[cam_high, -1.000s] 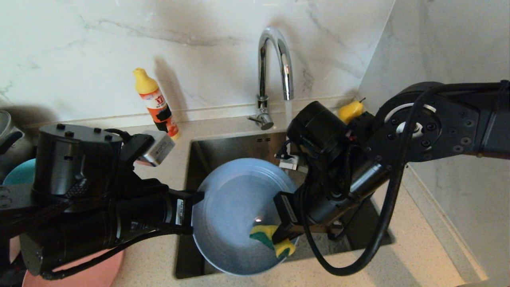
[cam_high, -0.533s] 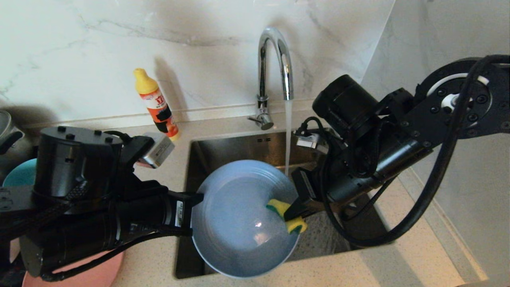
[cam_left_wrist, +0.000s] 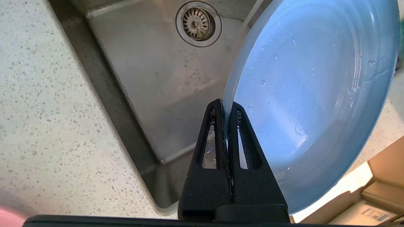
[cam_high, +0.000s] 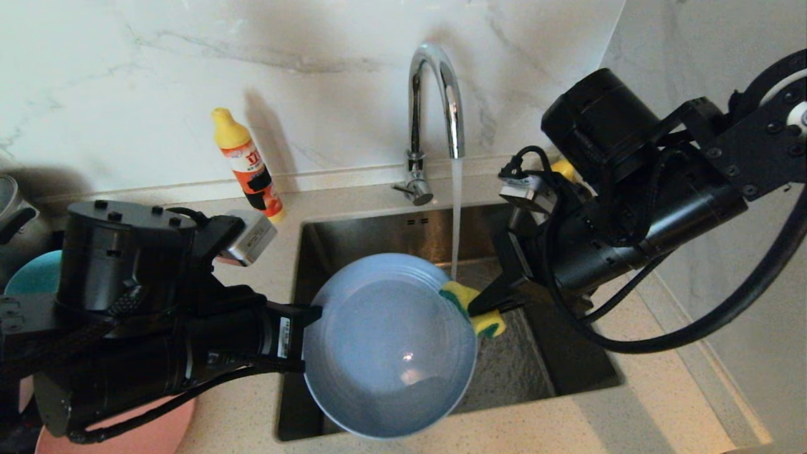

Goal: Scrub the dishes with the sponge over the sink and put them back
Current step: Wipe the plate, then rinse the plate

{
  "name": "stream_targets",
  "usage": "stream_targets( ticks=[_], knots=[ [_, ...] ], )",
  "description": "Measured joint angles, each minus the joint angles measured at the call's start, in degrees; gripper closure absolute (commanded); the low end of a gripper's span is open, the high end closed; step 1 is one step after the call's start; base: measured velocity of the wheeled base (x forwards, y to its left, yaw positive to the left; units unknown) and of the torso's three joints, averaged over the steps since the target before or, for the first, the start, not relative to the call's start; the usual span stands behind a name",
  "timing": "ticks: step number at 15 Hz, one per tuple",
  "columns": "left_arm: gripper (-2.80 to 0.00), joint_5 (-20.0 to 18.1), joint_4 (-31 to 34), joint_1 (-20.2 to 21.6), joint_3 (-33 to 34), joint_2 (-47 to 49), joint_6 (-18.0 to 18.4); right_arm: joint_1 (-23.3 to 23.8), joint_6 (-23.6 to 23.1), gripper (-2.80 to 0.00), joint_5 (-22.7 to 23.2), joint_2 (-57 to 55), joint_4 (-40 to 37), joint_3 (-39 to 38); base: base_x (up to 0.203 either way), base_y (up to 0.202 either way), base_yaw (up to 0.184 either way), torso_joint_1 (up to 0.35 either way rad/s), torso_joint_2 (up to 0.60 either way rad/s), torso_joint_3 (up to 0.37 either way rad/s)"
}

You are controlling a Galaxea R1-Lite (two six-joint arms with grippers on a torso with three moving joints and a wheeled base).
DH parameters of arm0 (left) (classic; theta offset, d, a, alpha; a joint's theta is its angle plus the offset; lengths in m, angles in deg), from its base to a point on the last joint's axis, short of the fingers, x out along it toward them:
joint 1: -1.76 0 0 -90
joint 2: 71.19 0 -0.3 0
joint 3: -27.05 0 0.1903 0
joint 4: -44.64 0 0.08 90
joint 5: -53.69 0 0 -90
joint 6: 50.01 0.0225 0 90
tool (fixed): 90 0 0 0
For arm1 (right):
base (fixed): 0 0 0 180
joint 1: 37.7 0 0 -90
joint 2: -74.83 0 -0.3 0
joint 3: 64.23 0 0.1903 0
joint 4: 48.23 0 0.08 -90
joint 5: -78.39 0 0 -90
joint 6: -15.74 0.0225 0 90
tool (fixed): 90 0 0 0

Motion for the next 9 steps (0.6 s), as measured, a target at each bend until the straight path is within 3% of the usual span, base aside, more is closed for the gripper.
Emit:
stream_targets(
  ticks=[6, 9],
  knots=[
    [0.00, 0.1, -2.9, 1.5, -2.5, 4.6, -2.7, 3.6, 0.1, 0.00, 0.1, 6.9, -0.2, -0.1, 0.000, 0.000, 0.000, 0.000, 0.00, 0.000],
    [0.00, 0.5, -2.0, 3.0, -8.6, 10.1, -6.8, 8.0, -0.2, 0.00, 0.3, 11.2, -0.7, -1.9, 0.000, 0.000, 0.000, 0.000, 0.00, 0.000]
  ],
)
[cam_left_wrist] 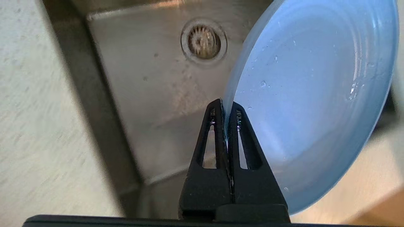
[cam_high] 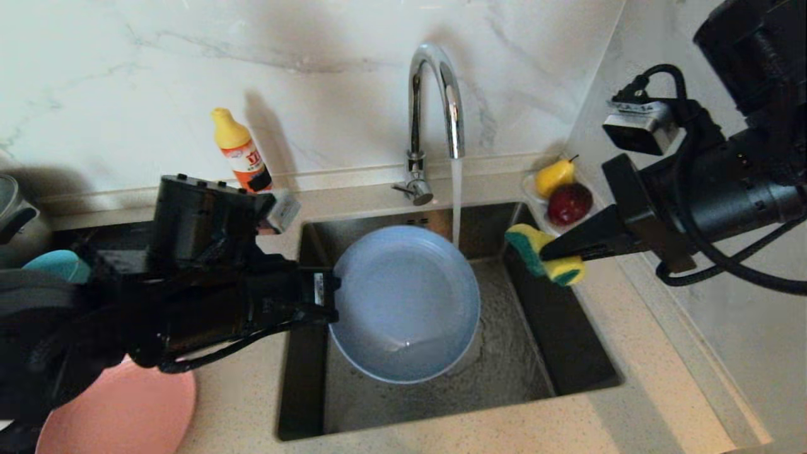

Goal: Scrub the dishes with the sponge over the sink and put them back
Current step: Rinse the plate

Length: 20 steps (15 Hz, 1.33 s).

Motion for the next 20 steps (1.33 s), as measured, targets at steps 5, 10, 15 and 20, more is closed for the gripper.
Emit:
stream_targets(
  ticks=[5, 10, 15, 20],
  knots=[
    [0.00, 0.7, 1.8, 1.1, -10.2, 10.0, -1.9, 6.2, -0.8, 0.00, 0.3, 6.0, 0.1, -5.3, 0.000, 0.000, 0.000, 0.000, 0.00, 0.000],
    [0.00, 0.9, 2.6, 1.0, -17.6, 18.1, -2.0, 9.4, -2.0, 0.00, 0.4, 8.1, 0.6, -7.8, 0.000, 0.000, 0.000, 0.000, 0.00, 0.000],
    [0.00, 0.8, 3.5, 0.2, -23.1, 23.3, -1.9, 10.0, -3.1, 0.00, 0.4, 8.2, 0.6, -9.4, 0.000, 0.000, 0.000, 0.000, 0.00, 0.000],
    [0.00, 0.9, 4.4, -2.4, -26.3, 27.2, -2.0, 10.2, -3.5, 0.00, 0.4, 8.3, 1.4, -11.1, 0.000, 0.000, 0.000, 0.000, 0.00, 0.000]
  ],
)
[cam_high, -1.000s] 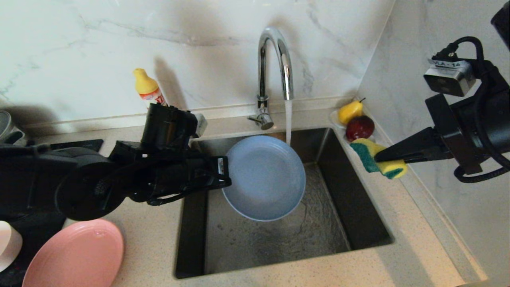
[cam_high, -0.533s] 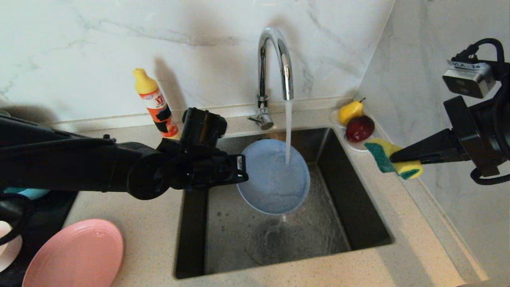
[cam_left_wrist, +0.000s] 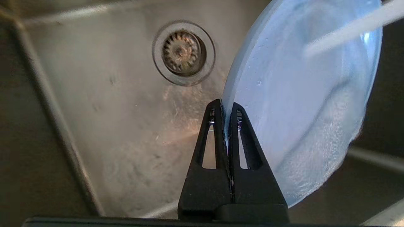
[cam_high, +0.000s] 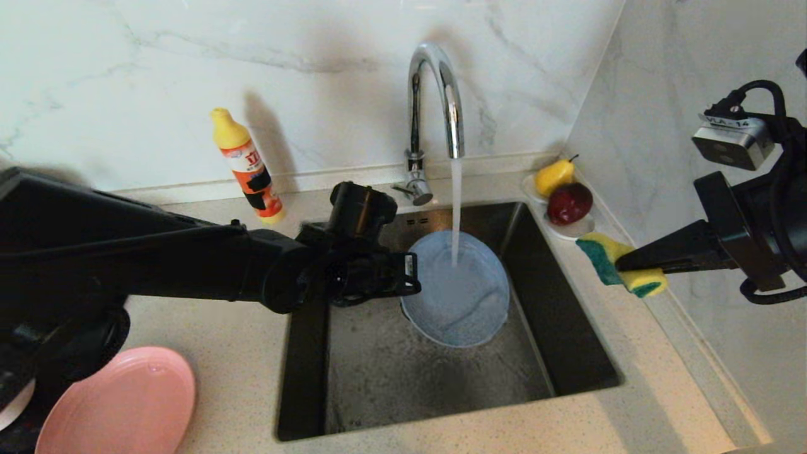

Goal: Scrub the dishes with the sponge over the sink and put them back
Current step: Rinse the plate

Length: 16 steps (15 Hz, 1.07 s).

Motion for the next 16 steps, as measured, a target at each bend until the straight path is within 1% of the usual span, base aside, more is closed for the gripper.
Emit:
stream_targets(
  ticks=[3, 5, 7, 12, 13, 16],
  knots=[
    [0.00, 0.1, 0.0, -1.3, 0.1, 1.1, 0.1, 0.0, 0.0, 0.00, 0.1, -0.2, 0.5, -0.4, 0.000, 0.000, 0.000, 0.000, 0.00, 0.000],
    [0.00, 1.5, 0.0, -1.1, 0.4, 1.1, 0.1, -0.1, 0.0, 0.00, 0.7, -0.5, 0.6, -0.7, 0.000, 0.000, 0.000, 0.000, 0.00, 0.000],
    [0.00, 3.2, 0.1, 0.2, 1.0, 0.6, 0.1, -0.1, 0.0, 0.00, 0.7, -0.8, 0.6, -0.8, 0.000, 0.000, 0.000, 0.000, 0.00, 0.000],
    [0.00, 4.3, 0.2, 5.4, 5.9, -6.0, 0.6, -0.4, 0.0, 0.00, 0.9, -1.9, 0.6, -1.5, 0.000, 0.000, 0.000, 0.000, 0.00, 0.000],
    [0.00, 5.5, 0.2, 6.4, 7.3, -7.8, 1.5, -0.4, 0.1, 0.00, 0.9, -2.4, 0.6, -1.6, 0.000, 0.000, 0.000, 0.000, 0.00, 0.000],
    [0.00, 13.2, -0.5, 8.9, 10.7, -12.4, 5.6, -0.5, 0.1, 0.00, 1.0, -3.3, 0.6, -2.1, 0.000, 0.000, 0.000, 0.000, 0.00, 0.000]
  ],
)
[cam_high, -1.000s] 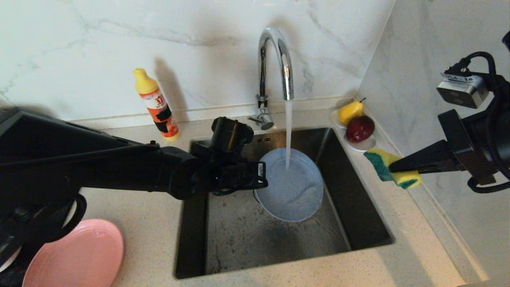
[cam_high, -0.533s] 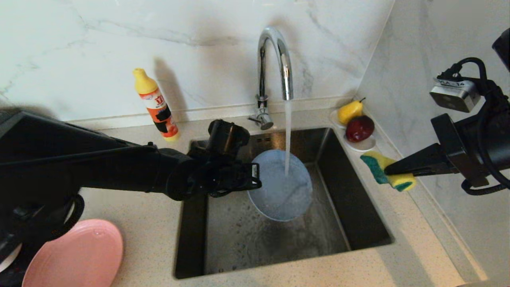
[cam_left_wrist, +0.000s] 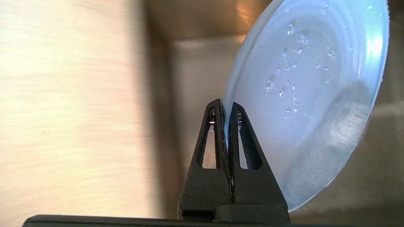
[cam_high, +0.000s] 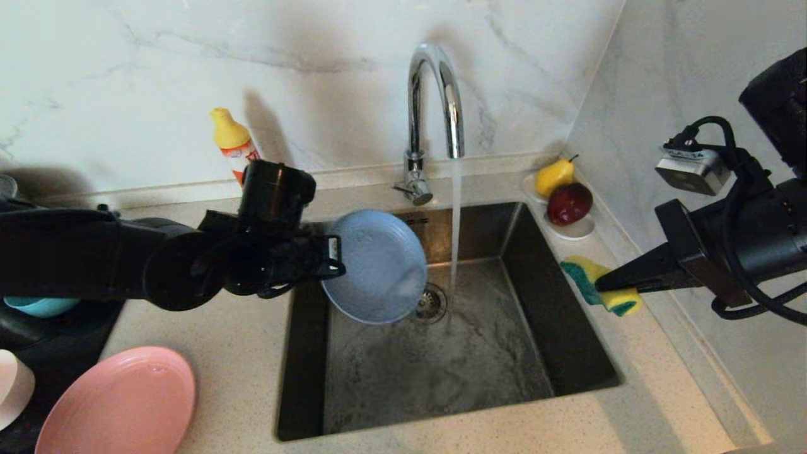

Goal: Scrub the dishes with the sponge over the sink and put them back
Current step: Rinse the plate, then place the plate on the table

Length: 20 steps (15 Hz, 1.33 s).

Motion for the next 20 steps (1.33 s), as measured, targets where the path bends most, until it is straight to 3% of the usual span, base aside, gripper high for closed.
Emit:
stream_targets(
  ticks=[4, 7, 15, 20],
  knots=[
    [0.00, 4.5, -0.1, 2.8, 2.3, -4.7, 3.8, -0.1, 0.0, 0.00, 0.3, -0.4, 0.0, -1.1, 0.000, 0.000, 0.000, 0.000, 0.00, 0.000],
    [0.00, 10.3, -0.5, 3.5, 3.0, -6.1, 6.7, -0.1, 0.0, 0.00, 0.3, -0.2, 0.0, -1.8, 0.000, 0.000, 0.000, 0.000, 0.00, 0.000],
    [0.00, 13.7, -6.0, 4.2, 3.3, -6.7, 10.3, -0.1, 0.0, 0.00, 0.3, -0.6, 0.2, -2.0, 0.000, 0.000, 0.000, 0.000, 0.00, 0.000],
    [0.00, 13.3, -6.2, 6.1, 3.3, -6.8, 9.2, -0.2, 0.1, 0.00, 0.3, -0.6, 3.6, -3.5, 0.000, 0.000, 0.000, 0.000, 0.00, 0.000]
  ],
)
